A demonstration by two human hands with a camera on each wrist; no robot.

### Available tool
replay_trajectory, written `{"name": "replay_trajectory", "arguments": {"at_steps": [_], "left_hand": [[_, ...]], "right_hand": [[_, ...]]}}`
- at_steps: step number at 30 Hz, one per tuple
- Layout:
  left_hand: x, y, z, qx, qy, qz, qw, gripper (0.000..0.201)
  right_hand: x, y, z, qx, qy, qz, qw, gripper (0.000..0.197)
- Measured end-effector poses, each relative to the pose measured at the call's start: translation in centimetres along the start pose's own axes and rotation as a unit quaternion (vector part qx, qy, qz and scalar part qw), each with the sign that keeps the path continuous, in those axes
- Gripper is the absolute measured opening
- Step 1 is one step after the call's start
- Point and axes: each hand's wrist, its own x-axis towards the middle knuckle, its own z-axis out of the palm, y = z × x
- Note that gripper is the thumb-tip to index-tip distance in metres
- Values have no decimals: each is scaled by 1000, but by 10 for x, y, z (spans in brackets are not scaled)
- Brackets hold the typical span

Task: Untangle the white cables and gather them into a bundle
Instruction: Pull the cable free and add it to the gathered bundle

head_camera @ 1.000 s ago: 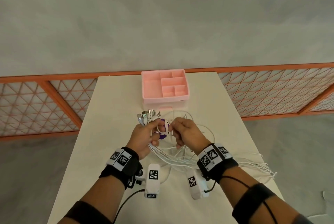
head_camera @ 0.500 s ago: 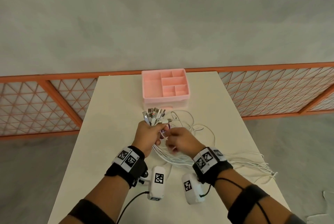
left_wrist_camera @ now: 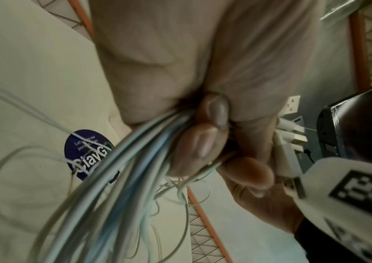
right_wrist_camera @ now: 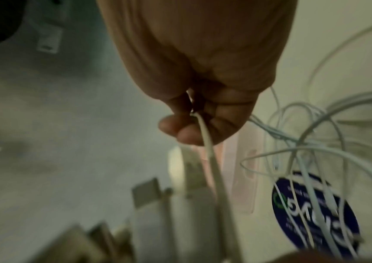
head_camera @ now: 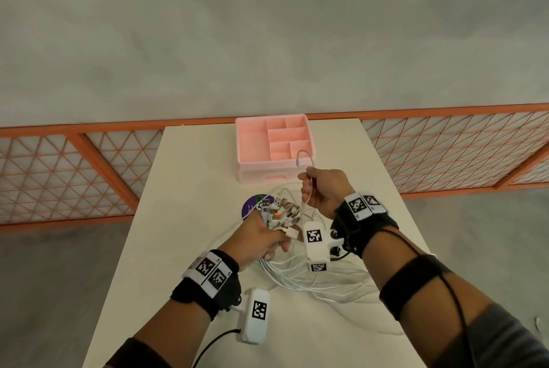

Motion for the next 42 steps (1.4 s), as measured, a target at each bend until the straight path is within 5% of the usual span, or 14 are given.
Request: {"name": "replay_trajectory", "arguments": {"at_steps": [3, 6, 11, 13, 19, 23, 28, 31, 37, 42], "left_hand": [[-1, 2, -5, -36, 14, -1, 999, 14], [3, -2, -20, -161, 120, 16, 979, 26], [7, 10, -24, -228, 182, 86, 953, 15], [11, 15, -16, -191, 163, 127, 960, 23], [25, 20, -5, -99, 179, 138, 969, 28], [28, 18, -3, -78, 208, 104, 969, 29], [33, 6, -3, -30, 273, 50, 960, 5], [37, -12, -15, -29, 304, -6, 952, 16], [42, -23, -29, -19, 326, -32, 945, 17], [43, -38, -39, -29, 359, -63, 931, 13]], "right_hand": [[-10, -12, 5, -150, -42, -71, 985, 27], [-17, -32, 0, -282, -50, -154, 946, 30], [-24, -34, -9, -557, -120, -174, 804, 26], [-28, -25, -6, -585, -148, -148, 784, 24], [-42, -24, 1, -450, -221, -136, 855, 31], [-43, -32, 1, -428, -284, -139, 847, 32], [-54, -58, 4, -301, -290, -253, 872, 30], [-59, -86, 1, -149, -249, -333, 897, 29], [-60, -125, -12, 99, -208, -446, 865, 28], [-61, -137, -34, 223, -151, -457, 848, 31]]}}
